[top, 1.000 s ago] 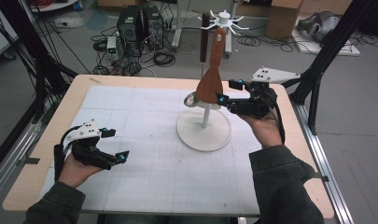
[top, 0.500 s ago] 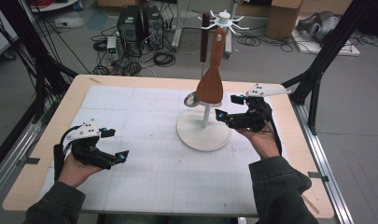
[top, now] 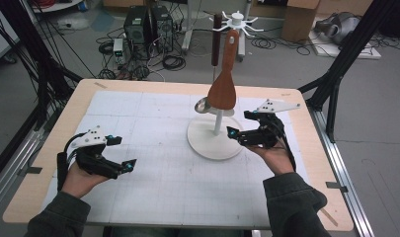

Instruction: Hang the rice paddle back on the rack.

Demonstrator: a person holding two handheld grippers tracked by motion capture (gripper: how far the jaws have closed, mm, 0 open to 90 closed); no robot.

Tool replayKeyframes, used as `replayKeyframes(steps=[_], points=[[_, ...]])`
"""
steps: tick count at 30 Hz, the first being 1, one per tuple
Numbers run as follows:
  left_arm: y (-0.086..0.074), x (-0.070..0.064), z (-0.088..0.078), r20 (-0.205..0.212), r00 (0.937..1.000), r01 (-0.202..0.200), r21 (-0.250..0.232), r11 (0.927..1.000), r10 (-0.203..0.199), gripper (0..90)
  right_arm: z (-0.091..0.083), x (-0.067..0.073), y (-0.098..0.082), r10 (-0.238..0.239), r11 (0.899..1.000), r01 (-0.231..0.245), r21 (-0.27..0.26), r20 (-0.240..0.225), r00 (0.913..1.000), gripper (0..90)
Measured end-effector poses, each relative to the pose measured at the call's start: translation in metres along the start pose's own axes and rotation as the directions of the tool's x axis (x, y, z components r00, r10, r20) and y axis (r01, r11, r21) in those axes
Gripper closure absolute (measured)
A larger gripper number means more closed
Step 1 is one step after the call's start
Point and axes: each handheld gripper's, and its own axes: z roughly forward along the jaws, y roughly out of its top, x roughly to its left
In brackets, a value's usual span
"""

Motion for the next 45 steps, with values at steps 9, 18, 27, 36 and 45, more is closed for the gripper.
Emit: replayKeyframes(steps=[9, 18, 27, 36, 45], points=[[-0.001, 0.001, 0.000, -0.004, 1.0000, 0.000, 0.004, 1.0000, 0.000, 1.7, 0.008, 0.001, -0.021, 0.015, 0.999, -0.015, 0.035, 0.002, 0.9999, 9.8], [-0.002, 0.002, 0.000, -0.007, 1.0000, 0.005, 0.005, 1.0000, -0.005, 1.7, 0.014, 0.003, -0.037, 0.018, 0.997, -0.020, 0.072, 0.022, 0.9996, 1.4], [-0.004, 0.005, 0.000, -0.017, 0.9999, 0.003, 0.017, 0.9999, -0.003, 1.7, 0.010, 0.003, -0.055, 0.033, 0.997, -0.035, 0.070, 0.032, 0.9989, 0.3], [-0.006, 0.007, 0.000, -0.023, 0.9997, 0.005, 0.033, 0.9995, -0.004, 1.7, 0.004, 0.009, -0.067, 0.012, 0.996, -0.016, 0.085, 0.045, 0.9989, 0.3], [-0.010, 0.009, 0.000, -0.030, 0.9995, 0.004, 0.049, 0.9988, -0.003, 1.8, -0.004, 0.008, -0.082, 0.026, 0.996, -0.030, 0.085, 0.053, 0.9983, 0.3]])
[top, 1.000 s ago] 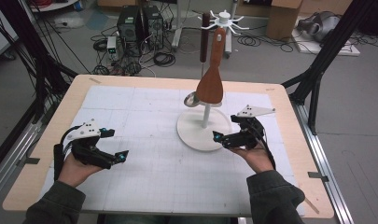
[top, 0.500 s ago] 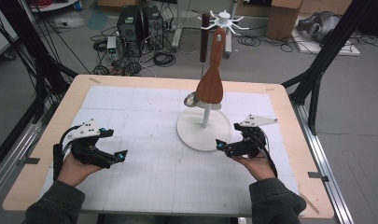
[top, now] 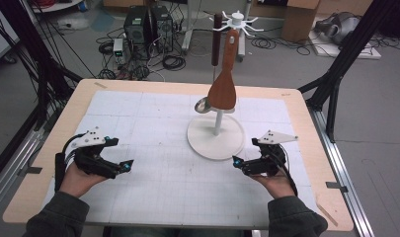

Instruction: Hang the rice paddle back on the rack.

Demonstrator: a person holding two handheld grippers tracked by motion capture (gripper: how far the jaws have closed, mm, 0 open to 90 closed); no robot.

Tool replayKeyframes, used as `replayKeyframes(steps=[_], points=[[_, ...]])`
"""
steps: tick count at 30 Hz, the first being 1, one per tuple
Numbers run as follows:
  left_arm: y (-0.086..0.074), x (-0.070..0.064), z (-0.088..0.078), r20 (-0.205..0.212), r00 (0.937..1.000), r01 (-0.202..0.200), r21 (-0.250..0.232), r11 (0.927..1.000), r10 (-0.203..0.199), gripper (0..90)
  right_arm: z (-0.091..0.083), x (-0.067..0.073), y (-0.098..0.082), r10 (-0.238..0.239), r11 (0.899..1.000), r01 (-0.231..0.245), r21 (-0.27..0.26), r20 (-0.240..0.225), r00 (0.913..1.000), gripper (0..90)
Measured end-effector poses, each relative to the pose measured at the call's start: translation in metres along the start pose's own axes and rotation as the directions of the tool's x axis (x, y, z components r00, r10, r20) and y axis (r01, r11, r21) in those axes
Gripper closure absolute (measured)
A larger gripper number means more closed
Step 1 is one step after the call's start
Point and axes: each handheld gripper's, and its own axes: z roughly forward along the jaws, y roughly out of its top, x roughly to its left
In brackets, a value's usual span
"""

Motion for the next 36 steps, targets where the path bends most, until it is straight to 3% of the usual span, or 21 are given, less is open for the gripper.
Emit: replayKeyframes(steps=[4, 30, 36], points=[[-0.002, 0.001, 0.001, -0.002, 0.9999, 0.014, 0.002, 0.9999, -0.014, 1.7, -0.003, 0.000, -0.007, 0.006, 1.000, -0.006, 0.006, 0.002, 1.0000, 0.4], [-0.004, 0.000, 0.006, 0.004, 0.9999, -0.012, 0.043, 0.9990, 0.012, 1.7, -0.027, -0.003, -0.038, 0.043, 0.999, -0.044, 0.014, 0.029, 0.9986, 0.4], [-0.003, 0.000, 0.007, 0.008, 0.9999, -0.014, 0.043, 0.9990, 0.014, 1.7, -0.026, -0.003, -0.039, 0.041, 0.999, -0.042, 0.015, 0.030, 0.9987, 0.5]])
